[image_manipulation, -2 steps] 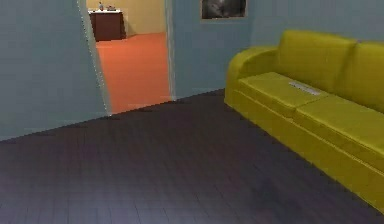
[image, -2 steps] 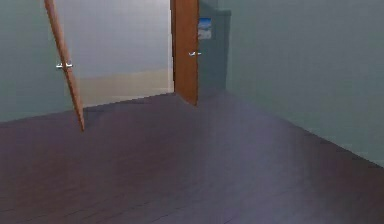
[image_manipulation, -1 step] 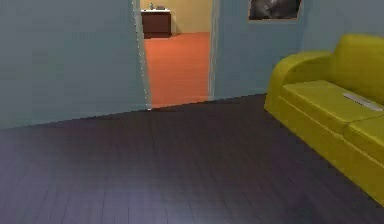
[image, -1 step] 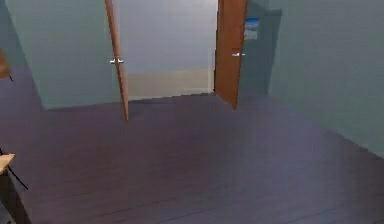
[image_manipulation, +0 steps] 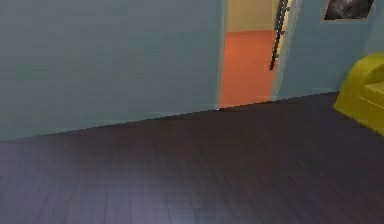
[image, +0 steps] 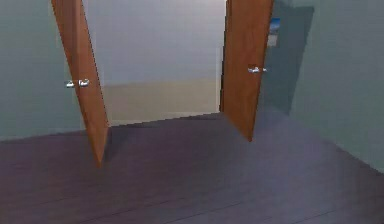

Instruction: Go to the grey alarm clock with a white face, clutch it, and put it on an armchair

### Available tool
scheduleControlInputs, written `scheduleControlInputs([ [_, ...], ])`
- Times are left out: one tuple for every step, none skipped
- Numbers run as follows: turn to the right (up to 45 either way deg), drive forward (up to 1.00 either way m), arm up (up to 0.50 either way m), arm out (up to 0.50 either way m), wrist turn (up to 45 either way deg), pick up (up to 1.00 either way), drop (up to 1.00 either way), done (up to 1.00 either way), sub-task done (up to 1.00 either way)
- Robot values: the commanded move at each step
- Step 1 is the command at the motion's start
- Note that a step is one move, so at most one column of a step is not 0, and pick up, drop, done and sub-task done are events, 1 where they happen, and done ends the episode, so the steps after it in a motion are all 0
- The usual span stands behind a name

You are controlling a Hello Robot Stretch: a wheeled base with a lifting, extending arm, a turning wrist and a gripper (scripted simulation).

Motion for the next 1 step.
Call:
scheduleControlInputs([
  [0.0,1.00,0.00,0.00,0.0,0.00,0.00,0.00,0.00],
])
